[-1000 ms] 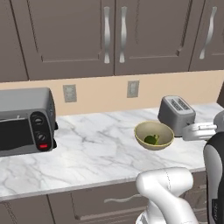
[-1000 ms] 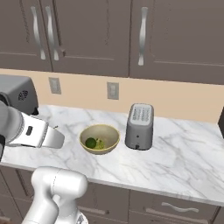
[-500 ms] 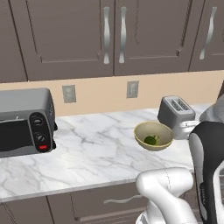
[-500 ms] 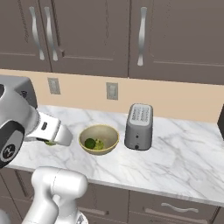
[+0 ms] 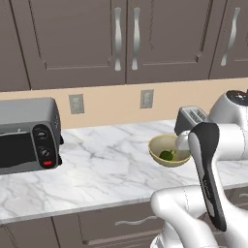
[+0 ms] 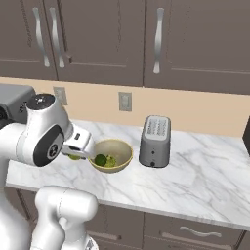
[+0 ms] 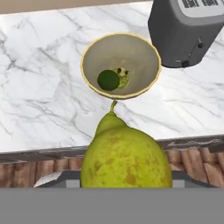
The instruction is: Take the broccoli, lime, and pear from the freezer and place them in the bowl on the counter.
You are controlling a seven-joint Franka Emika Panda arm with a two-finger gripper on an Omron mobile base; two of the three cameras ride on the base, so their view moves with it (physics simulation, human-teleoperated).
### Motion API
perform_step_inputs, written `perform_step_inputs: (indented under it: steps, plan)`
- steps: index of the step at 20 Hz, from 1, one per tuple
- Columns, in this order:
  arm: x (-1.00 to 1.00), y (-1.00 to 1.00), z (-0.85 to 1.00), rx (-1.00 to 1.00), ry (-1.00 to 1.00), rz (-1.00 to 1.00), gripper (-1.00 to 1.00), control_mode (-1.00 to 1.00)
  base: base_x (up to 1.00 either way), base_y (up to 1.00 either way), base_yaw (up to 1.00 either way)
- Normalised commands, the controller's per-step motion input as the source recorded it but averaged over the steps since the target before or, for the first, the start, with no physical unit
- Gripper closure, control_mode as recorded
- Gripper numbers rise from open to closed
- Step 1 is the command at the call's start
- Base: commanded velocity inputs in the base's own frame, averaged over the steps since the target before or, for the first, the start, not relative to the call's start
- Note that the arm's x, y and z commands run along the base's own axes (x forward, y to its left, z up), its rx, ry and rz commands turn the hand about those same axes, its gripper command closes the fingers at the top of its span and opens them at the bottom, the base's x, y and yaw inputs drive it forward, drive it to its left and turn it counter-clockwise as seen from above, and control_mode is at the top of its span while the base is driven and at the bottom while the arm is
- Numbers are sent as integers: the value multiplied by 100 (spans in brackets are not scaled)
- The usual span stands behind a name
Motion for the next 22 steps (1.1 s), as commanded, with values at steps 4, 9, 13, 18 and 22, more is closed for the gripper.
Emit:
perform_step_inputs:
  steps: [4,9,13,18,22]
  plan:
    - [62,-20,-48,5,0,0,100,-100,0,0,0]
    - [42,-4,-28,1,4,0,100,-100,0,0,0]
    - [45,0,-20,0,1,0,100,-100,0,0,0]
    - [57,-20,-20,4,0,0,100,-100,0,0,0]
    - [56,-29,-45,5,0,0,100,-100,0,0,0]
